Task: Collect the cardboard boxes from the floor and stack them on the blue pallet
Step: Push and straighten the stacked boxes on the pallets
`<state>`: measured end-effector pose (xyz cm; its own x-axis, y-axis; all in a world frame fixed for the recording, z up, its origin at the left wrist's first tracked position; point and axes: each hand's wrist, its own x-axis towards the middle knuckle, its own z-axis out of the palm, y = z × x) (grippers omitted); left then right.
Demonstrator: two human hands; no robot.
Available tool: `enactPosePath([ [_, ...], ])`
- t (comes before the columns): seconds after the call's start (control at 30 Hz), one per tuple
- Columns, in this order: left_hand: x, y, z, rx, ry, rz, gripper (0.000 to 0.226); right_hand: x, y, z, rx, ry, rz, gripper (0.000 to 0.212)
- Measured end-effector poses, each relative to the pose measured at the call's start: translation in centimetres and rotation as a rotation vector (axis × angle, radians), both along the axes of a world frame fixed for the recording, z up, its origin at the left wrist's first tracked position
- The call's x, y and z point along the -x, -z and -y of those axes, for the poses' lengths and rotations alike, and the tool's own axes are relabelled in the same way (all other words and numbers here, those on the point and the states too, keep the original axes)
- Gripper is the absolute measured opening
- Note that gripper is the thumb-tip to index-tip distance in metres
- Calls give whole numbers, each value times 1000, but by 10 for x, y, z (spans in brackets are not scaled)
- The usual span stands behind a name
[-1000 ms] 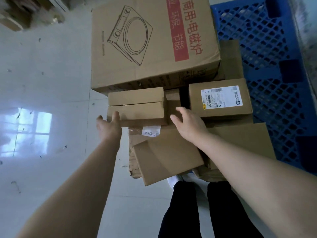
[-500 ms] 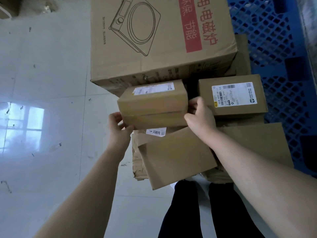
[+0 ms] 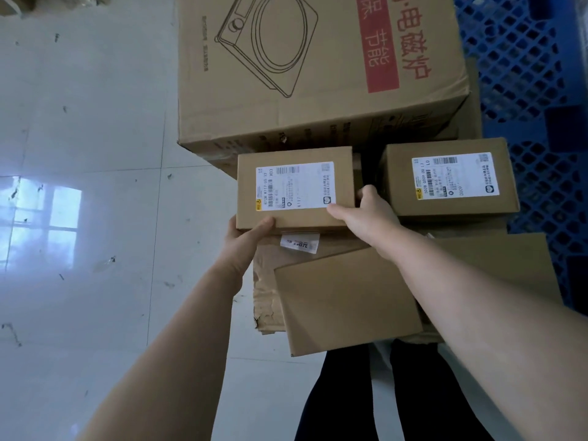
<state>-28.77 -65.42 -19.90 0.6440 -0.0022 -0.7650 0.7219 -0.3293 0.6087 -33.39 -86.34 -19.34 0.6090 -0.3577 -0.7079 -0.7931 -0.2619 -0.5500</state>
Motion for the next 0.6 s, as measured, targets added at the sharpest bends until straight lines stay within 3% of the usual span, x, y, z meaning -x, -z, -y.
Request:
enactPosePath([
  [0.13,-7,5,1,57,-127,77,66,-12,0,-3,83,-34,15,60],
  [0.27,-2,2,2,51,-181,25,75,-7,-1,2,98,-39,30,68],
  [0.4,25,0,-6,-56,-249,-96,54,38,0,8,195,59,62,56],
  [0.5,48,-7,-13,-88,-146,-187,44,72,0,1,189,117,-12,50],
  [0.6,63,-19,-23,-75,84,-403,78,87,-6,-3,163,190,-70,47],
])
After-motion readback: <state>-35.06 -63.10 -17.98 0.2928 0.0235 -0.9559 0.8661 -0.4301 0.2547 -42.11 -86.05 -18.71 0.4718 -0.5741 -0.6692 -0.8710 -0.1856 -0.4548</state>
